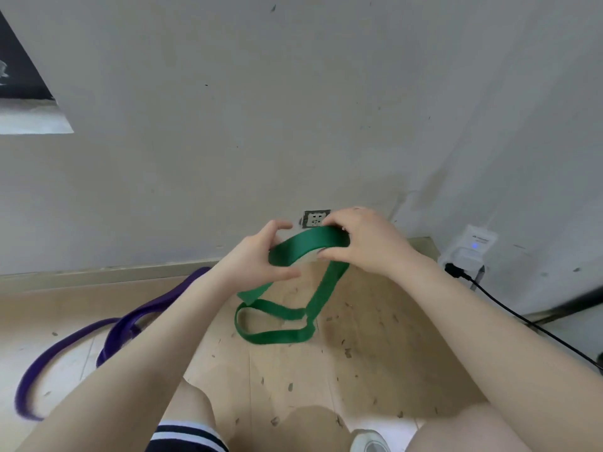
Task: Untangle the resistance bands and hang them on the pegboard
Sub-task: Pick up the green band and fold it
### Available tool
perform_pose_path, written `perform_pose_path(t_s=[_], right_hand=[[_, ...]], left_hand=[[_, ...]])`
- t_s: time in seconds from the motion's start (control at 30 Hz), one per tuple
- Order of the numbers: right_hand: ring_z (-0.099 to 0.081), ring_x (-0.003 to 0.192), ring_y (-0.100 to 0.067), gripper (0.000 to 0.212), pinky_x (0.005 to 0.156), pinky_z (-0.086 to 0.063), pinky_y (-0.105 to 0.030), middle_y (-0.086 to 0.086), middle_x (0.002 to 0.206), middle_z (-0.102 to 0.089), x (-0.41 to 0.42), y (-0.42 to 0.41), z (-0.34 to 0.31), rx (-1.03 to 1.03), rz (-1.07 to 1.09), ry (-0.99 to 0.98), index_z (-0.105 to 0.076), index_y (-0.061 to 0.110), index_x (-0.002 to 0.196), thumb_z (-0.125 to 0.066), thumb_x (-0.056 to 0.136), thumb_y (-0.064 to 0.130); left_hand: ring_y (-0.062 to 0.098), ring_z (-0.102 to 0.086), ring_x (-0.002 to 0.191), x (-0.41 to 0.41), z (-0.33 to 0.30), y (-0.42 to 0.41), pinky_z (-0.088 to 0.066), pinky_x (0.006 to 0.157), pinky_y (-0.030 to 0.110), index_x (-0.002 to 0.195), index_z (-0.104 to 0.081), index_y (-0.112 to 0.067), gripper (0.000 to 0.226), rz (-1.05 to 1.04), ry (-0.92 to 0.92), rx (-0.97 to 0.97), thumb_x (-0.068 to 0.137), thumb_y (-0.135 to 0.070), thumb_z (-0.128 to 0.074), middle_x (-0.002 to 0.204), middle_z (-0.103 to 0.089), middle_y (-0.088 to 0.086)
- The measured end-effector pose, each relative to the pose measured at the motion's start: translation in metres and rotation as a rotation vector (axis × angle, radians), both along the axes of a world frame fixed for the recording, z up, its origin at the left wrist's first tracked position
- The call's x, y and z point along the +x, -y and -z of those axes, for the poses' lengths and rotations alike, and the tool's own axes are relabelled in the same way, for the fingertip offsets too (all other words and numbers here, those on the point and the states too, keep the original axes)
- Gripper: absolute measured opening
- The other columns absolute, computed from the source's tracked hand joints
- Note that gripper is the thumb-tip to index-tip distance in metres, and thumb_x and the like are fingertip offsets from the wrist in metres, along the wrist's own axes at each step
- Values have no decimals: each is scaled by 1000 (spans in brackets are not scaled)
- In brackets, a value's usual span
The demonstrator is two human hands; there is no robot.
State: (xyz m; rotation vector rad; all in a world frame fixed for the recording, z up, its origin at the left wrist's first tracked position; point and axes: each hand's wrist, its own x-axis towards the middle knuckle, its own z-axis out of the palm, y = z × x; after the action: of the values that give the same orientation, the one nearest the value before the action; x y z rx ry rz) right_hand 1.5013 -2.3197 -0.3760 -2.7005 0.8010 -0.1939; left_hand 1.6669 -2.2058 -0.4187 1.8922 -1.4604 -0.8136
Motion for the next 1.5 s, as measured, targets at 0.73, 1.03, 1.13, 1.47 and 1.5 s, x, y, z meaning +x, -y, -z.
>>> perform_pose_path(t_s=[0.73, 1.03, 1.13, 1.47, 1.5], right_hand=[[-62, 100, -6, 28, 99, -43, -30, 2, 105, -67, -16, -3, 47, 892, 122, 228, -51, 27, 109, -61, 88, 10], [-48, 97, 7, 61, 87, -39, -14, 23, 104, -46, -1, -27, 43, 682, 110, 193, -37, 29, 124, -76, 76, 24], [-45, 109, -1, 62, 97, -37, -23, 17, 119, -44, 5, -37, 59, 754, 140, 227, -38, 26, 136, -69, 83, 29], [-61, 100, -15, 19, 86, -48, -28, 9, 99, -64, -23, 1, 19, 587, 250, 453, -56, 33, 92, -66, 85, 19], [-60, 100, -15, 19, 86, -47, -28, 10, 98, -64, -26, 7, 6, 538, 242, 466, -56, 34, 89, -68, 84, 21]], left_hand=[[6, -62, 99, -1, -31, -3, -51, 88, 20, 114, -53, -17, 26, -312, -376, -457, 90, -11, -58, 106, -63, -5], [-6, -60, 94, -8, -44, 0, -49, 89, 16, 116, -54, -18, 29, -215, -290, -449, 89, -10, -59, 102, -62, -12], [-11, -60, 91, -15, -55, 3, -49, 86, 13, 115, -54, -22, 30, -133, -247, -461, 88, -11, -61, 103, -61, -13], [0, -59, 96, 12, -40, -14, -47, 89, 16, 118, -54, -24, 30, -332, -253, -533, 92, -11, -55, 108, -62, -7], [0, -59, 95, 16, -38, -16, -47, 89, 18, 119, -55, -24, 31, -326, -240, -522, 92, -11, -55, 110, -62, -5]])
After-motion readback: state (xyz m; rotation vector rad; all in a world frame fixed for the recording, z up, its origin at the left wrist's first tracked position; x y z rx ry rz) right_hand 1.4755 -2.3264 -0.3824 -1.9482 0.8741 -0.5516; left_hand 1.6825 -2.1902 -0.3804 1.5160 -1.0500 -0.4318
